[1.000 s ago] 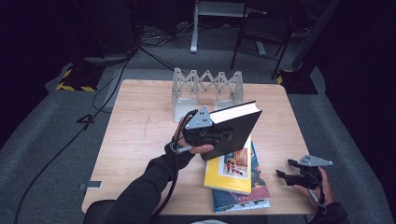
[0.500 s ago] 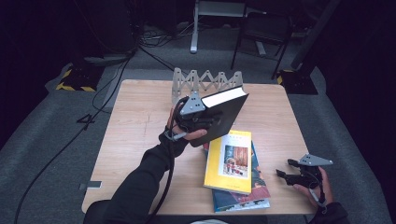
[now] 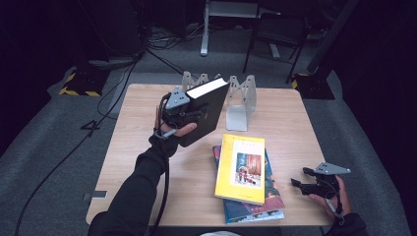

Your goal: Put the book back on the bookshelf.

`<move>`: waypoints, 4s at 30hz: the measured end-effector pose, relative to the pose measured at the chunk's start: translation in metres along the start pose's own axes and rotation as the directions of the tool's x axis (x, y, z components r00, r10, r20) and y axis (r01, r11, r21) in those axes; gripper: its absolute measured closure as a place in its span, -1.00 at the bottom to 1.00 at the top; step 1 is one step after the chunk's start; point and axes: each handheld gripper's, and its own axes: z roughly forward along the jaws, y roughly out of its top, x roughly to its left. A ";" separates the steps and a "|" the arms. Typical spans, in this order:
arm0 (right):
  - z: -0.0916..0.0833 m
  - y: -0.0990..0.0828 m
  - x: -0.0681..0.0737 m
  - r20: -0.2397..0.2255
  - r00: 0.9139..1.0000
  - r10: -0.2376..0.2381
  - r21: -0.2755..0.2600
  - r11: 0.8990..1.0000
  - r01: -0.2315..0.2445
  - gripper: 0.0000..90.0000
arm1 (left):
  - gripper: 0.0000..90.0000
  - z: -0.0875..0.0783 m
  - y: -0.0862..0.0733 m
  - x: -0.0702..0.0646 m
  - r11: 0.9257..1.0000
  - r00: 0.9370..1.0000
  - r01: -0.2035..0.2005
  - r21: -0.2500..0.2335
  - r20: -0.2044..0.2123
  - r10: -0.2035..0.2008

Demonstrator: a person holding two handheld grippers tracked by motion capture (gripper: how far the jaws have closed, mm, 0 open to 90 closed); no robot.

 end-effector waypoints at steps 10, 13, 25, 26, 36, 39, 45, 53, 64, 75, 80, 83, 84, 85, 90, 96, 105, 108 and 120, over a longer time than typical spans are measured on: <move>0.000 0.000 0.000 -0.001 1.000 0.000 0.001 1.000 0.000 -0.41 | 0.17 0.006 -0.001 0.023 0.999 0.990 0.041 0.018 -0.133 -0.038; 0.000 0.000 -0.001 -0.001 1.000 -0.004 -0.002 1.000 0.004 -0.41 | 0.17 0.008 -0.002 0.025 0.998 0.987 0.051 0.024 -0.154 -0.047; 0.000 0.000 0.000 -0.002 1.000 -0.002 0.000 1.000 0.002 -0.41 | 0.17 0.027 -0.011 0.033 0.995 0.966 0.085 0.042 -0.250 -0.072; 0.000 0.000 0.000 -0.002 1.000 -0.002 0.000 1.000 0.002 -0.41 | 0.17 0.029 -0.012 0.033 0.995 0.963 0.088 0.041 -0.260 -0.074; -0.001 0.000 0.000 -0.006 1.000 -0.006 -0.001 1.000 0.006 -0.39 | 0.16 0.047 -0.017 0.034 0.994 0.940 0.098 0.049 -0.333 -0.076; -0.001 0.000 0.000 -0.007 1.000 -0.006 -0.001 1.000 0.006 -0.39 | 0.16 0.052 -0.022 0.033 0.993 0.932 0.105 0.048 -0.354 -0.082; -0.001 0.000 0.000 -0.007 1.000 -0.009 -0.002 1.000 0.009 -0.37 | 0.16 0.057 -0.032 0.026 0.993 0.915 0.120 0.013 -0.389 -0.106; -0.001 -0.001 0.000 -0.011 1.000 -0.011 -0.002 1.000 0.011 -0.37 | 0.15 0.053 -0.042 0.016 0.991 0.898 0.127 -0.032 -0.421 -0.129; -0.001 -0.001 0.001 -0.011 1.000 -0.015 -0.001 1.000 0.015 -0.36 | 0.13 0.042 -0.056 0.004 0.984 0.865 0.164 -0.067 -0.469 -0.176; -0.001 -0.001 0.002 -0.006 1.000 -0.016 -0.003 1.000 0.016 -0.36 | 0.11 0.037 -0.066 0.003 0.985 0.872 0.158 -0.067 -0.458 -0.171; -0.001 -0.001 0.002 -0.007 1.000 -0.016 -0.002 1.000 0.016 -0.36 | 0.09 0.034 -0.068 0.002 0.990 0.879 0.133 -0.050 -0.456 -0.141; -0.002 -0.001 0.002 -0.007 1.000 -0.016 -0.003 1.000 0.016 -0.36 | 0.07 0.032 -0.071 -0.001 0.994 0.881 0.108 -0.030 -0.460 -0.110; -0.002 -0.001 0.002 -0.007 1.000 -0.017 -0.002 1.000 0.017 -0.36 | 0.06 0.032 -0.073 -0.002 0.994 0.880 0.105 -0.020 -0.465 -0.102; -0.002 -0.001 0.002 -0.007 1.000 -0.017 -0.003 1.000 0.017 -0.36 | 0.05 0.032 -0.074 -0.002 0.994 0.880 0.106 -0.014 -0.464 -0.100; -0.002 -0.002 0.002 -0.008 1.000 -0.018 -0.003 1.000 0.018 -0.37 | 0.04 0.031 -0.082 -0.004 0.993 0.881 0.119 -0.021 -0.459 -0.115; -0.002 -0.002 0.002 -0.008 1.000 -0.018 -0.003 1.000 0.018 -0.37 | -0.09 0.031 -0.096 0.002 0.985 0.890 0.171 -0.006 -0.428 -0.157; -0.002 -0.002 0.002 -0.008 1.000 -0.018 -0.003 1.000 0.018 -0.37 | -0.13 0.028 -0.119 -0.003 0.975 0.893 0.221 0.027 -0.408 -0.191; -0.002 -0.002 0.003 -0.007 1.000 -0.019 -0.004 1.000 0.019 -0.37 | -0.08 0.030 -0.133 -0.006 0.963 0.886 0.266 0.047 -0.405 -0.224; -0.002 -0.002 0.002 -0.009 1.000 -0.015 -0.002 1.000 0.015 -0.37 | 0.15 0.046 -0.132 -0.016 0.956 0.850 0.280 0.085 -0.484 -0.206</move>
